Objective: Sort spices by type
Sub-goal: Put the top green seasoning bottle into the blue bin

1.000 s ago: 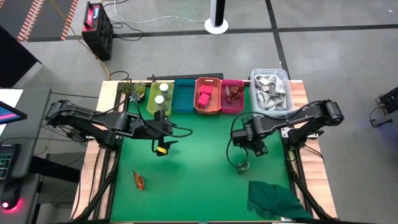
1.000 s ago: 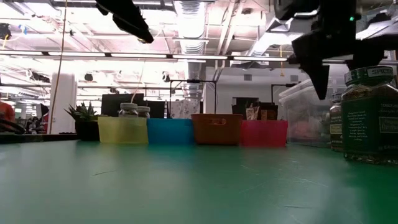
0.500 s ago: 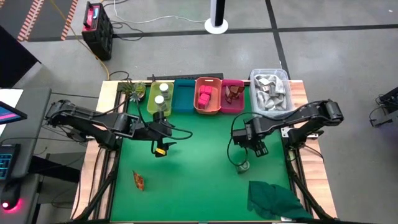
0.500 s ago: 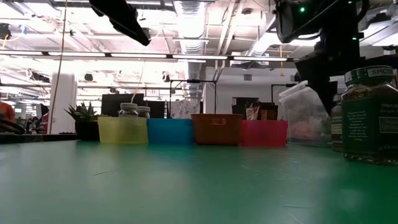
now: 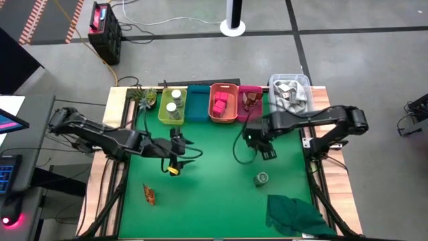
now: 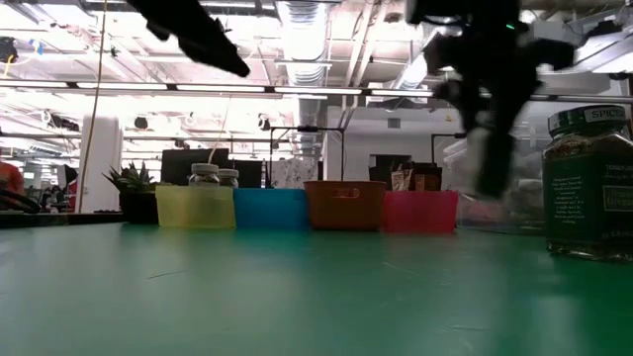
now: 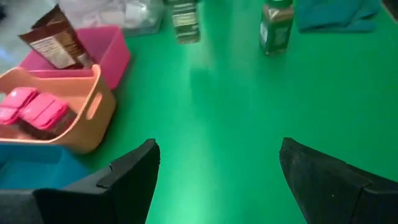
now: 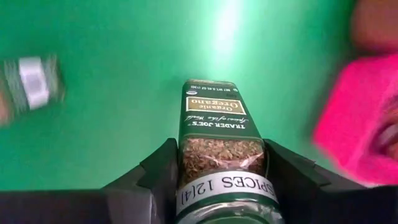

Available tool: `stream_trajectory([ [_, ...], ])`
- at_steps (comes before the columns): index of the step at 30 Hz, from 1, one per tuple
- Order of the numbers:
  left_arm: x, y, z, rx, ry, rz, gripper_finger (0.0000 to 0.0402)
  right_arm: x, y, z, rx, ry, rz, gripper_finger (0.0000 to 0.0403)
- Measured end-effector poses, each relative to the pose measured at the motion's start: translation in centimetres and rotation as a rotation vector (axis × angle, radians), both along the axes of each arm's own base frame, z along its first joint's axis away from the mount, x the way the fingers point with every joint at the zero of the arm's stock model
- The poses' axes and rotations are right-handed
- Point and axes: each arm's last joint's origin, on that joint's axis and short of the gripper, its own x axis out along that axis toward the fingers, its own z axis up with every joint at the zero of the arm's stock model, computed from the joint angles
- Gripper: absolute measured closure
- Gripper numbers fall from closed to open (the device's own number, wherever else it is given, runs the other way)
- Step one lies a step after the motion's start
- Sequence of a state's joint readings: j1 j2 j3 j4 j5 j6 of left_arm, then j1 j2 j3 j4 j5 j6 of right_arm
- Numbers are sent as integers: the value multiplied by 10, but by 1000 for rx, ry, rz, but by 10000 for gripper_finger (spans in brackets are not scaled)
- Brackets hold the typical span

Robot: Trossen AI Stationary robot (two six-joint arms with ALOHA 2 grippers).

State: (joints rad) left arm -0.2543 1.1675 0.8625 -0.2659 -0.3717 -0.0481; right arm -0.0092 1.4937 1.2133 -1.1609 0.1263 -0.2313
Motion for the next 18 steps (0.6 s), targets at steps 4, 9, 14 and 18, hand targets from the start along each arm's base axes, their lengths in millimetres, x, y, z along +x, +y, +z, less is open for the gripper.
stream_trajectory([
  [4,-8,8,-14,30,-58,40,84,16,-15,28,-19,-182,-44,184],
  [9,-34,18,8,58,-232,55,84,39,-38,52,-43,-329,-92,184],
  [14,-65,34,12,90,-417,146,84,93,-63,44,-72,-319,-47,184],
  [18,-81,41,5,36,-498,220,84,134,-86,39,-97,-322,-14,184],
])
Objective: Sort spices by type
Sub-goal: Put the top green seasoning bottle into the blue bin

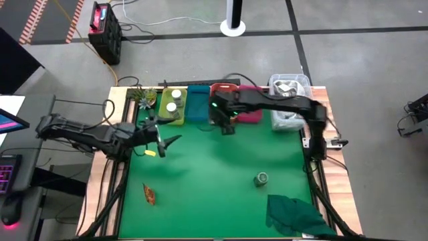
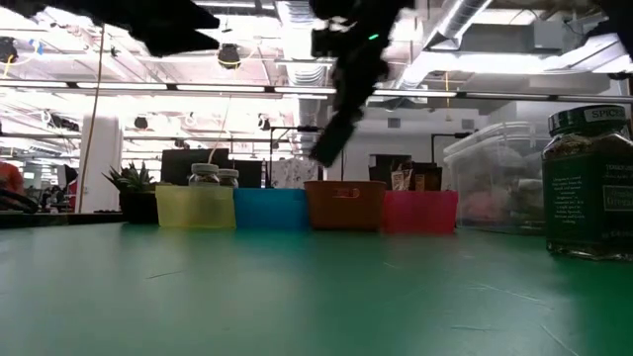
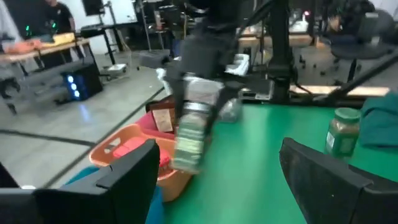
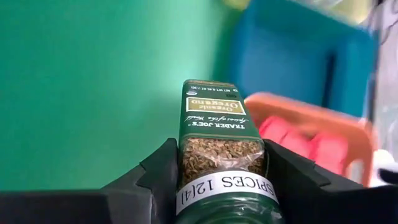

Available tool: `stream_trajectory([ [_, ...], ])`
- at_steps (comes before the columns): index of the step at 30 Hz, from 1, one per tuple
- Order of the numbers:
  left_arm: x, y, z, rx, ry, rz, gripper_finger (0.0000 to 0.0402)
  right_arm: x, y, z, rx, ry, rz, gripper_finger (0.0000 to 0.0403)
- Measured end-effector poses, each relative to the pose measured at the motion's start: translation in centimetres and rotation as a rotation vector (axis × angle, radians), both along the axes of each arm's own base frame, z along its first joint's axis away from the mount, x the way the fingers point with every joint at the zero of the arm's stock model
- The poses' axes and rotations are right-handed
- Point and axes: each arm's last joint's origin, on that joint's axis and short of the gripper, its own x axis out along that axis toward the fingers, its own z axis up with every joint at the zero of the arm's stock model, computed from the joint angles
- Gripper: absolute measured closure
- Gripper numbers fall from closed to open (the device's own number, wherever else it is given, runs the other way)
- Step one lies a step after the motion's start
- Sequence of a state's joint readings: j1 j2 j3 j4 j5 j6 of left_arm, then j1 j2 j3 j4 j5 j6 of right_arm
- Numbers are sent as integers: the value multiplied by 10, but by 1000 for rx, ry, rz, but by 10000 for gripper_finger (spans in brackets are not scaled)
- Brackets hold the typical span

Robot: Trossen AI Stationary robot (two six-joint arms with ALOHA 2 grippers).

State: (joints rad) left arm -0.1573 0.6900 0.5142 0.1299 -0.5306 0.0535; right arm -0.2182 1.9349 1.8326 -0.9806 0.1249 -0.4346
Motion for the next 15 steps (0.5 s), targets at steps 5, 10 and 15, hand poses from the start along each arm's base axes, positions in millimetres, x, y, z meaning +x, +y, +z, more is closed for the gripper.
stream_trajectory([
  [5,-9,3,2,-61,-40,56,84,39,-31,-2,-21,-51,16,184],
  [10,-12,4,1,-55,-29,105,84,64,-68,-11,4,-110,3,184],
  [15,-13,5,-2,-50,3,110,84,70,-109,-38,38,-122,-38,183],
])
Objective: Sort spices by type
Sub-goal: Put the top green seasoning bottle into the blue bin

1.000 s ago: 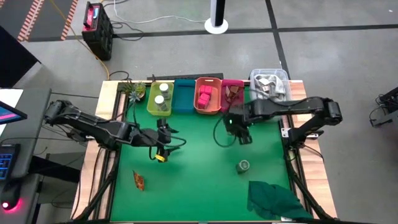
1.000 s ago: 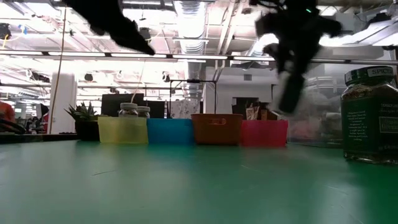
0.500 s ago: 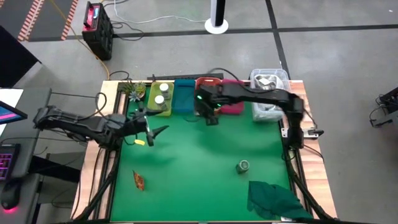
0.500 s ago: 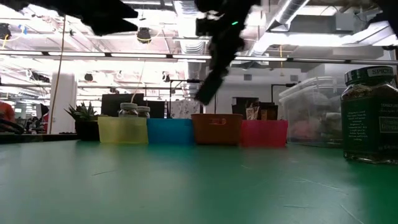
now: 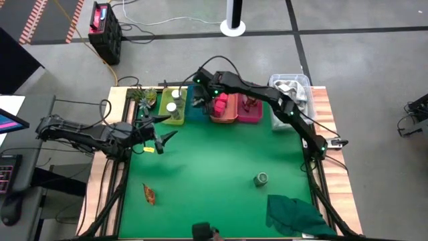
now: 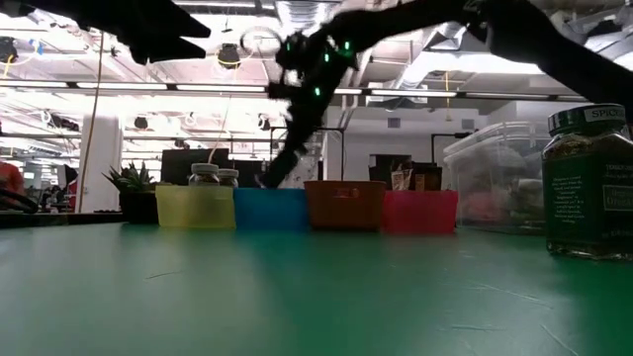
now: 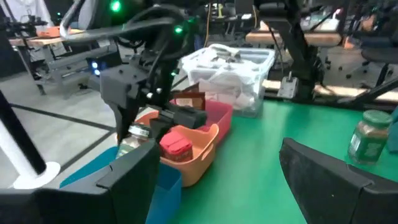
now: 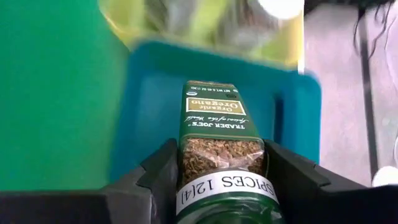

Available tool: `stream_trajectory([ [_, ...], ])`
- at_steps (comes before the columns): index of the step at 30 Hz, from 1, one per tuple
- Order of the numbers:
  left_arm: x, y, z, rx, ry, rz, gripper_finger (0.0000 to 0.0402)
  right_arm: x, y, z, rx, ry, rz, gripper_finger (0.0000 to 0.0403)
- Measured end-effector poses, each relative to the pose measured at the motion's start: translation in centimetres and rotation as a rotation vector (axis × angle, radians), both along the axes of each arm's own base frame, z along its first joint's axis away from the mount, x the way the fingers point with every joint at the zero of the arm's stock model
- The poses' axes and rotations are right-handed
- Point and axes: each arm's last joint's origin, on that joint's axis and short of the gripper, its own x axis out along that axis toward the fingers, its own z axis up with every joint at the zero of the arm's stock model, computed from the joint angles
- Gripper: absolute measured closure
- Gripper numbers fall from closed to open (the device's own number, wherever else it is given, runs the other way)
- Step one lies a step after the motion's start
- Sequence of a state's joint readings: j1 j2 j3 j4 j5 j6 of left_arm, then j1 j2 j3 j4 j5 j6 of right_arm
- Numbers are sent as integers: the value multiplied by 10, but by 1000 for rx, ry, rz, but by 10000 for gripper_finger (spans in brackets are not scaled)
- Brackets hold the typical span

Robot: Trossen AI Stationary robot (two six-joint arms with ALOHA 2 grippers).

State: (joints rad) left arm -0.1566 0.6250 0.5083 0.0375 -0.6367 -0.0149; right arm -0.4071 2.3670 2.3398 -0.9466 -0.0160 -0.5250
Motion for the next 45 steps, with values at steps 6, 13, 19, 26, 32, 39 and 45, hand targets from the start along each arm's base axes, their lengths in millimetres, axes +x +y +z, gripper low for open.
stream_trajectory([
  [6,-1,0,0,32,15,7,84,-8,-22,-16,40,53,-44,180],
  [13,-1,0,-5,17,58,7,84,-9,-18,-13,44,65,-25,175],
  [19,-3,1,-11,-18,106,13,84,-11,-13,-14,52,108,-4,173],
  [26,-2,1,-11,-13,107,12,84,-10,-14,-14,34,101,11,162],
  [32,-3,1,-11,-12,105,19,84,-9,-15,-14,27,87,10,154],
  [39,-3,1,-11,-12,105,21,84,-2,-11,-11,5,38,20,153],
  [45,-3,1,-11,-16,103,22,84,-2,-9,-12,15,44,17,152],
])
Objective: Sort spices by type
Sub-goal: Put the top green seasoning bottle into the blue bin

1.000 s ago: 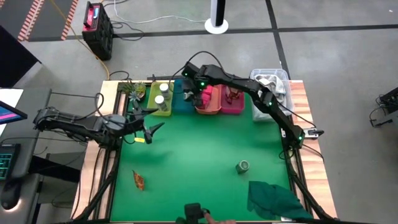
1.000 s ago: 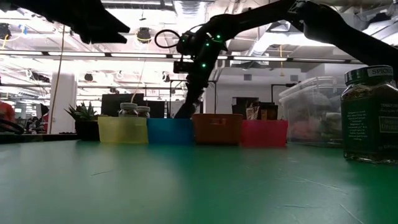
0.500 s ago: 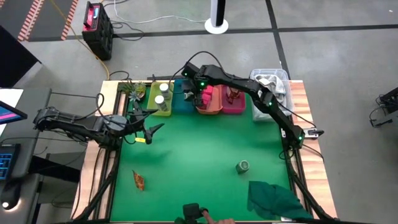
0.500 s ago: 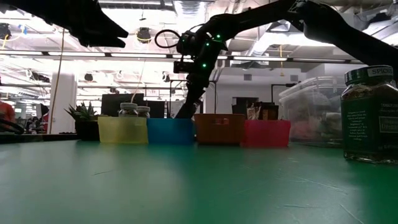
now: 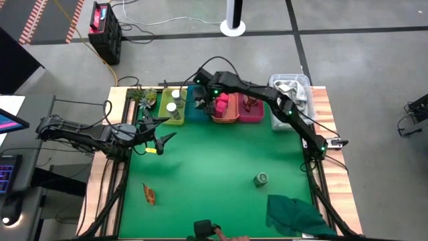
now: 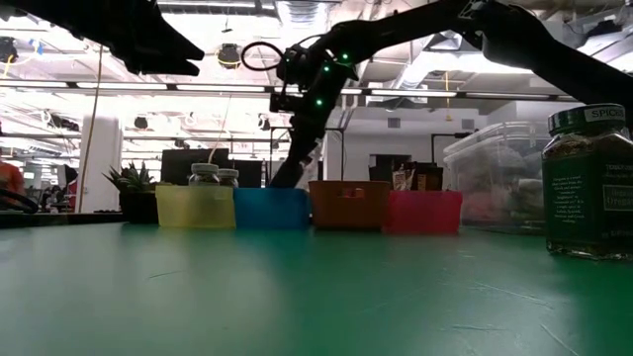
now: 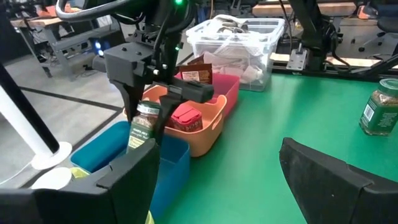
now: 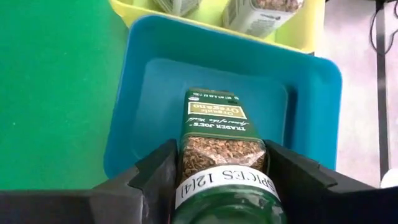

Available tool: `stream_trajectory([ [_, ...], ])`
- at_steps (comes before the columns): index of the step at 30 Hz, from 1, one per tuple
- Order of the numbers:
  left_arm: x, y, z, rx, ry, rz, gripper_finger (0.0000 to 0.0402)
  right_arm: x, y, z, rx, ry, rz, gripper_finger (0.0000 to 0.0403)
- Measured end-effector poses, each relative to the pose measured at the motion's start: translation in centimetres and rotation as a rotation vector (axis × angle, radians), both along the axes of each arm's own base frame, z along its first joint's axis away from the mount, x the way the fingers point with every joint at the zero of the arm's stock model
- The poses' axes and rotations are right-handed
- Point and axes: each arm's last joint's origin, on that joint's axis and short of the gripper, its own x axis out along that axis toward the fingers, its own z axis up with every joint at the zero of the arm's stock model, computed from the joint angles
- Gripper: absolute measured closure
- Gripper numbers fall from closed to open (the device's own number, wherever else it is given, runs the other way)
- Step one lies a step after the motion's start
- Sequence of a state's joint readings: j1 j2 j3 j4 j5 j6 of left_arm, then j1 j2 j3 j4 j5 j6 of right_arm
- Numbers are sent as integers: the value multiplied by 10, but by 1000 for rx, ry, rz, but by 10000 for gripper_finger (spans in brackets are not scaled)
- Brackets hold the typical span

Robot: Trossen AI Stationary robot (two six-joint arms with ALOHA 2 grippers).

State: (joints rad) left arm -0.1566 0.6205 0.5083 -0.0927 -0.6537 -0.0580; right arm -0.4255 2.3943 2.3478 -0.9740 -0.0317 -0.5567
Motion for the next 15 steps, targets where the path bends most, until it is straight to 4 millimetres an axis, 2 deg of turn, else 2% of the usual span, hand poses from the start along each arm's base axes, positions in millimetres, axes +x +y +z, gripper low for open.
stream_trajectory([
  [15,0,0,0,-3,3,1,84,-4,-4,-2,81,-6,1,150],
])
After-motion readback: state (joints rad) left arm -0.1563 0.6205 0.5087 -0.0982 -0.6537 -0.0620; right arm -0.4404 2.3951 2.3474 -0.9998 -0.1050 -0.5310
